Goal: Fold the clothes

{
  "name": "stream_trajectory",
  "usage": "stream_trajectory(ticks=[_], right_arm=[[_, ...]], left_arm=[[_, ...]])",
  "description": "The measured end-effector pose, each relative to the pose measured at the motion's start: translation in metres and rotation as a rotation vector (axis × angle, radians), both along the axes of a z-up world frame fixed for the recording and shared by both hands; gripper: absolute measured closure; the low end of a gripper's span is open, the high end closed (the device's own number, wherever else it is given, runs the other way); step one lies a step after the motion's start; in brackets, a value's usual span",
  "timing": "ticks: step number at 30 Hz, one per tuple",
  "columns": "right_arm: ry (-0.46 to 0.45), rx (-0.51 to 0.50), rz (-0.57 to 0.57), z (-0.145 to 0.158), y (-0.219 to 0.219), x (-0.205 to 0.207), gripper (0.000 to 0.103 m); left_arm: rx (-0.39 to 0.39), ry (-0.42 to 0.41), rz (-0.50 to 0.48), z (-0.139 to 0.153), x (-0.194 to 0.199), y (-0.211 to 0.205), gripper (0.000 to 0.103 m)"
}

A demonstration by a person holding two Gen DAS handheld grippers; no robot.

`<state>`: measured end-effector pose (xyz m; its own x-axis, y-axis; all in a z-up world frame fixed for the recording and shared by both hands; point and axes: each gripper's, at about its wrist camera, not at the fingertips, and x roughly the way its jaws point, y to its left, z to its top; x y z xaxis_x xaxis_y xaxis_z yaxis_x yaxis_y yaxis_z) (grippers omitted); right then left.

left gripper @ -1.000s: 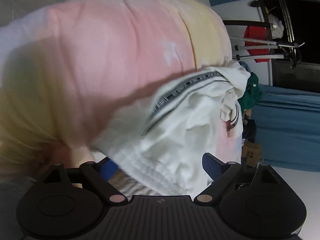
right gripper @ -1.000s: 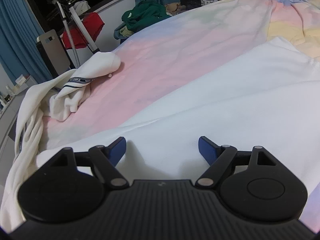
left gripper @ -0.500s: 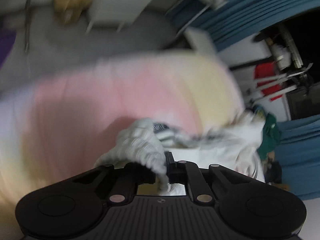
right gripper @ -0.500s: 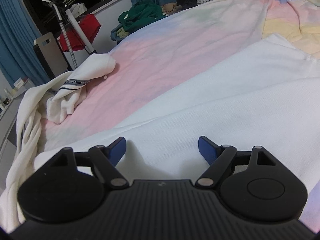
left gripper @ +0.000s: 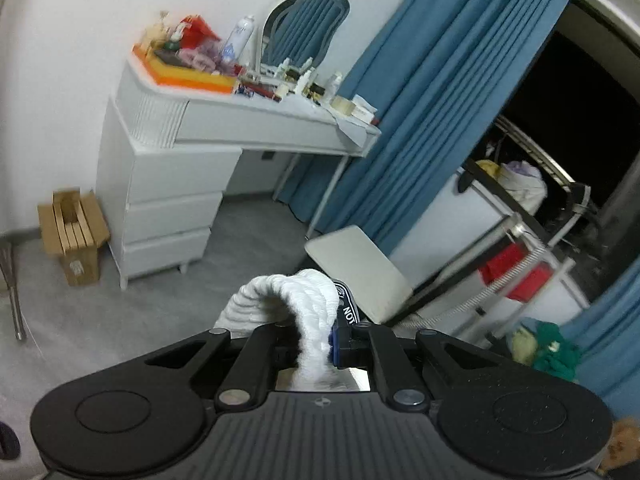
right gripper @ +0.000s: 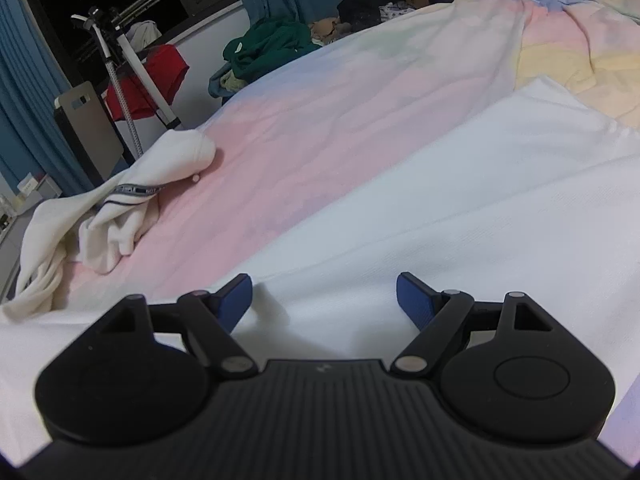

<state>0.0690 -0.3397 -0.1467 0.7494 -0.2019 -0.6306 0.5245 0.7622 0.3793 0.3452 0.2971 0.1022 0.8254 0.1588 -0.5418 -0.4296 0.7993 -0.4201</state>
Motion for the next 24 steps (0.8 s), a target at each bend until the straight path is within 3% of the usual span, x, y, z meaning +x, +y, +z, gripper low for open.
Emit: stream_trajectory(ticks=[3, 7, 10, 11, 13, 18, 24], right_arm=[[-0.005, -0.033, -0.01, -0.001, -0.002, 0.009, 0.022], [0.008, -0.08, -0.033, -0.009, -0.003, 0.021, 0.022], [0.016, -0.118, -0.031, -0.013, -0.001, 0.028, 0.02], [0.019, -0.137, -0.024, -0.014, 0.001, 0.03, 0.02], [0.022, -0.152, -0.018, -0.015, 0.002, 0.03, 0.02], [0.014, -0.13, -0.019, -0.012, -0.002, 0.026, 0.021], [-0.011, -0.048, -0.054, 0.001, -0.013, 0.008, 0.022]], left_arm=[[0.102, 0.059, -0.021, -0.02, 0.059, -0.018, 0.094], [0.13, 0.178, -0.041, -0.084, 0.121, -0.034, 0.089], [0.125, 0.235, -0.029, -0.127, 0.133, -0.028, 0.078], [0.117, 0.244, -0.037, -0.136, 0.129, -0.026, 0.074], [0.1, 0.255, -0.074, -0.148, 0.118, -0.02, 0.051], [0.084, 0.271, -0.2, -0.149, 0.068, -0.02, 0.022], [0.131, 0.289, -0.269, -0.125, -0.029, -0.037, 0.006]])
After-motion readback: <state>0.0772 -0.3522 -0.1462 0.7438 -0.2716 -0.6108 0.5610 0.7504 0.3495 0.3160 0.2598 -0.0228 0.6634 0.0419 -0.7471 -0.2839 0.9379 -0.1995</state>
